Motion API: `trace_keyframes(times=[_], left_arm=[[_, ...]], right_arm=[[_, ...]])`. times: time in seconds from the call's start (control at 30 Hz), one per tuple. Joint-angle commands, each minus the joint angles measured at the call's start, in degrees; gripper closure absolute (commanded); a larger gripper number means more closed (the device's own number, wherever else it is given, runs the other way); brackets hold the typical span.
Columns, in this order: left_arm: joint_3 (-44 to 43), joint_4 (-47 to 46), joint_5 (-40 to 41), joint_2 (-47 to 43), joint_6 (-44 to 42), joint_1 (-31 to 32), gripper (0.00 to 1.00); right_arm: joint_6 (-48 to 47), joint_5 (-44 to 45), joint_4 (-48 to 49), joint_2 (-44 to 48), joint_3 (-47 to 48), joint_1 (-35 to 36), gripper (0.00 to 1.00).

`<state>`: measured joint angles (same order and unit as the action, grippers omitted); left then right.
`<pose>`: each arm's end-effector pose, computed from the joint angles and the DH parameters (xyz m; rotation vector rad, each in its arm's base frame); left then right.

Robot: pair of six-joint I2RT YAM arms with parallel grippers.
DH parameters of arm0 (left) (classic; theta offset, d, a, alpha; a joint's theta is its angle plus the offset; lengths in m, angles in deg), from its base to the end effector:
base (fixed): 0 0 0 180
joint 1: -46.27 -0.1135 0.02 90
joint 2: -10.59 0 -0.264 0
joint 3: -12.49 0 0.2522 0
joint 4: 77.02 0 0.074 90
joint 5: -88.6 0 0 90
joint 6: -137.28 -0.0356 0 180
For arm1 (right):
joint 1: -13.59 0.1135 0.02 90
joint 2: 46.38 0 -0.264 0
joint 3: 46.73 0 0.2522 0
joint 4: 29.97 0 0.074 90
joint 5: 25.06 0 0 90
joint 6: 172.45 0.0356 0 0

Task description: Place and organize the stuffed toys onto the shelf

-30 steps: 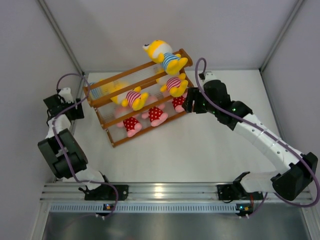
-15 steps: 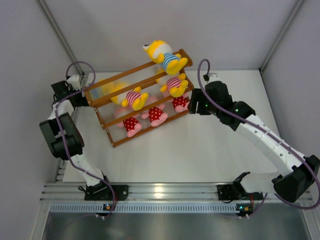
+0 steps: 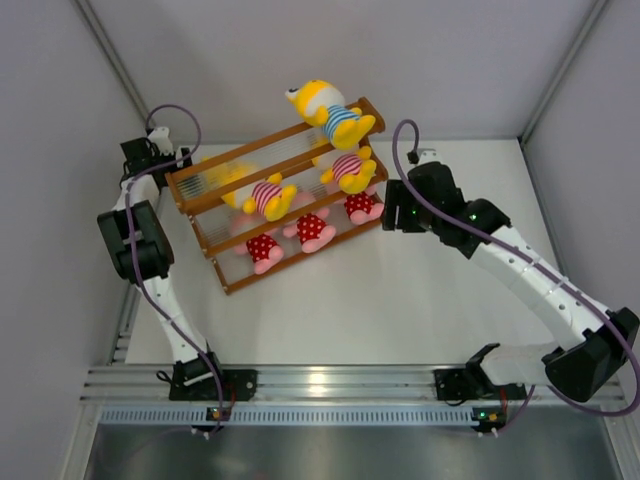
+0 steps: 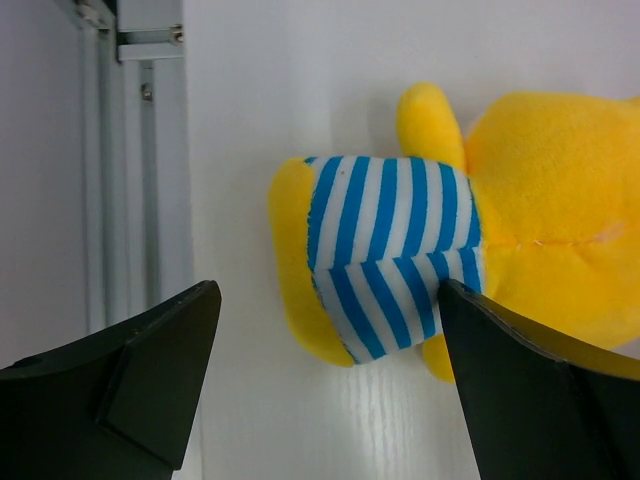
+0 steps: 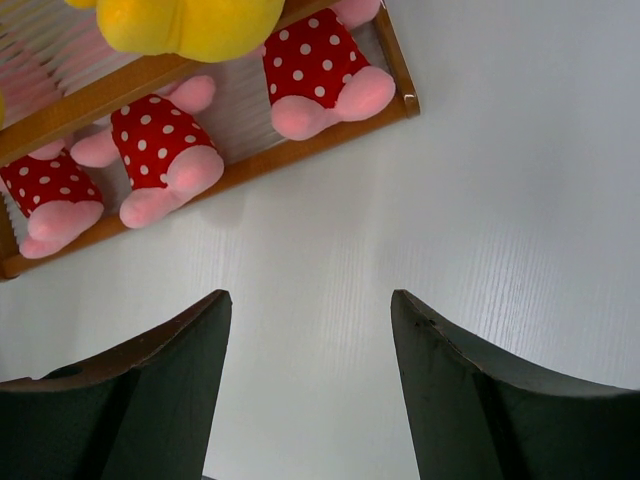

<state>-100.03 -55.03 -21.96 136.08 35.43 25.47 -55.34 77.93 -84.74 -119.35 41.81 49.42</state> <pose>0.4784 0.1684 0.2103 0.0344 2.1374 -0.0588 0.2235 0.1515 0.3649 -0.0498 2.2557 0.3397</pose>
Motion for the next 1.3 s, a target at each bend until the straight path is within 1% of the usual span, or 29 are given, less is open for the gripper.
trace_keyframes(times=[0.0,0.1,0.13,0.2,0.23,0.3,0.33,0.37,0.5,0.57,0.6,0.63,0.67,0.77,0.8,0.83,0.87,0.9,0.93,0.97,1.1,1.27], left_arm=[[-5.46,1.79,-8.09,3.87,3.67,0.05,0.04],[-6.35,2.23,-7.83,5.63,5.61,0.49,0.08],[-6.36,2.66,-7.83,5.82,5.97,0.58,0.16],[-6.45,3.46,-7.22,5.91,6.93,0.67,0.28],[-6.18,3.81,-7.22,5.73,6.94,0.67,0.41],[-5.48,4.25,-8.18,4.77,5.80,0.58,0.58],[-4.61,4.25,-8.36,4.33,5.53,0.58,0.68],[-4.34,4.25,-8.19,3.80,5.36,0.58,1.00],[-0.57,4.16,-6.34,-1.28,4.40,0.67,1.00],[2.33,4.25,-2.31,-3.93,3.25,0.67,1.00],[3.04,4.16,0.14,-6.11,1.94,0.67,1.00],[3.92,4.16,4.69,-7.35,0.97,0.67,1.00],[6.28,4.25,7.17,-9.54,-0.61,0.58,1.00],[10.68,3.46,13.06,-13.15,-2.55,0.58,1.00],[14.00,2.94,14.39,-15.60,-3.51,0.58,1.00],[15.69,1.80,16.06,-17.02,-3.87,0.58,1.00],[17.27,0.49,19.90,-19.82,-4.57,0.58,1.00],[21.29,-1.36,23.16,-21.24,-5.10,0.58,1.00],[22.81,-5.11,25.54,-22.56,-5.71,0.58,1.00],[24.30,-6.20,29.31,-23.96,-6.50,0.58,1.00],[27.56,-7.00,33.55,-31.35,-8.09,0.49,1.00],[31.34,-7.53,35.76,-40.30,-10.63,0.58,1.00]], right_arm=[[0.04,2.12,-1.79,0.20,2.12,-0.15,0.35],[0.04,2.39,-2.40,-0.24,3.00,-0.15,0.34],[-0.04,2.30,-2.58,-0.33,3.35,-0.24,0.34],[-0.13,2.30,-2.40,-0.51,3.61,-0.24,0.35],[-0.13,2.30,-2.32,-0.59,3.79,-0.24,0.34],[-0.22,2.30,-1.88,-0.59,3.88,-0.15,0.34],[-0.48,2.30,-1.79,-0.60,3.88,-0.15,0.34],[-0.57,2.39,-1.53,-0.68,3.97,-0.15,0.35],[-1.01,2.39,-1.26,-0.33,3.44,-0.24,0.34],[-1.45,2.56,-1.09,0.28,3.18,-0.24,0.34],[-1.54,2.56,-1.00,0.46,2.91,-0.15,0.34],[-1.89,2.65,-0.91,0.72,2.74,-0.15,0.34],[-2.06,2.56,-0.74,1.33,2.56,-0.24,0.34],[-2.33,2.39,0.05,2.56,1.60,-0.24,0.34],[-2.42,2.30,0.41,2.83,0.90,-0.24,0.34],[-2.50,2.13,0.84,3.18,0.54,-0.24,0.34],[-2.50,1.69,0.94,3.79,0.28,-0.15,0.34],[-2.59,1.60,1.11,4.15,-0.33,-0.15,0.34],[-2.51,1.42,1.20,4.85,-0.60,-0.24,0.34],[-2.50,0.99,1.37,5.03,-0.95,-0.24,0.34],[-2.68,0.37,1.81,7.48,-2.88,-0.24,0.34],[-2.51,-0.51,2.60,10.74,-4.91,-0.15,0.34]])
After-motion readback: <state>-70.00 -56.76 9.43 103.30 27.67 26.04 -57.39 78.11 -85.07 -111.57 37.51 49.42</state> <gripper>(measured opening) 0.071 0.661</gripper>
